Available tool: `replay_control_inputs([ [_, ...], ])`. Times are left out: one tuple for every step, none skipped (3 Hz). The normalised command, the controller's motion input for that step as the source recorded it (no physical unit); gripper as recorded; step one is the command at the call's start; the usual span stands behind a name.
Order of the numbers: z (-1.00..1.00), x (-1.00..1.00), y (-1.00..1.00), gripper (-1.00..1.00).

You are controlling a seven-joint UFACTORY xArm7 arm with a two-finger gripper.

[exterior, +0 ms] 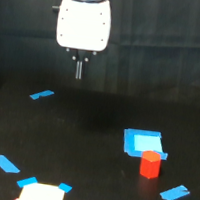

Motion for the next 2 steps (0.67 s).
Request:
replay_control_inputs([
  [0.18, 1.00, -0.34, 1.00],
  [-1.00, -1.00, -1.00, -1.00],
])
